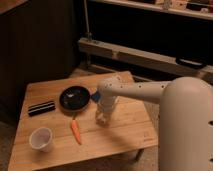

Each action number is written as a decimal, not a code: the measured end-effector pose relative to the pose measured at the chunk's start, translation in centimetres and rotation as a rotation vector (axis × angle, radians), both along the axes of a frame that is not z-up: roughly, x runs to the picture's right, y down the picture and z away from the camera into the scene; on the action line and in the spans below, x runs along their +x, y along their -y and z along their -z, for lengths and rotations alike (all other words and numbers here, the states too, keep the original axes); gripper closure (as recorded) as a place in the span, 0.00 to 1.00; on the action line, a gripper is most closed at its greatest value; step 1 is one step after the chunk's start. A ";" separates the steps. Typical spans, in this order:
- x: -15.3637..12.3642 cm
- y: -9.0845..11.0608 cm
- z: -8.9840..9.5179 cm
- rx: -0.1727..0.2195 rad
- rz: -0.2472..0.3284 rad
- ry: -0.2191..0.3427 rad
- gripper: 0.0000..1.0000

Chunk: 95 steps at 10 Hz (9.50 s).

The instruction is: Stand the bottle upright

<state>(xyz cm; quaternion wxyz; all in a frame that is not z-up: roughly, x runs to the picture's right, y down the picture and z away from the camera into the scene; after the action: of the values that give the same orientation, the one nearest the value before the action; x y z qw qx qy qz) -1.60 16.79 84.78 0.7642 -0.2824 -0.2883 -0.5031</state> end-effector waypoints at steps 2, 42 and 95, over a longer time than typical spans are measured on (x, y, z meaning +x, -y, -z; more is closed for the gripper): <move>0.0 0.0 -0.4 0.003 0.004 -0.006 0.42; 3.7 7.3 5.5 -0.190 -0.158 0.121 0.63; 11.4 -4.1 23.7 -0.980 -0.831 0.364 0.63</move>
<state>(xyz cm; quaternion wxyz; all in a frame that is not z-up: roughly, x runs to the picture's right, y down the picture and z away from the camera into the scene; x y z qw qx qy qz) 9.85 20.90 61.13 0.6169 -0.3730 -0.6928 -0.0173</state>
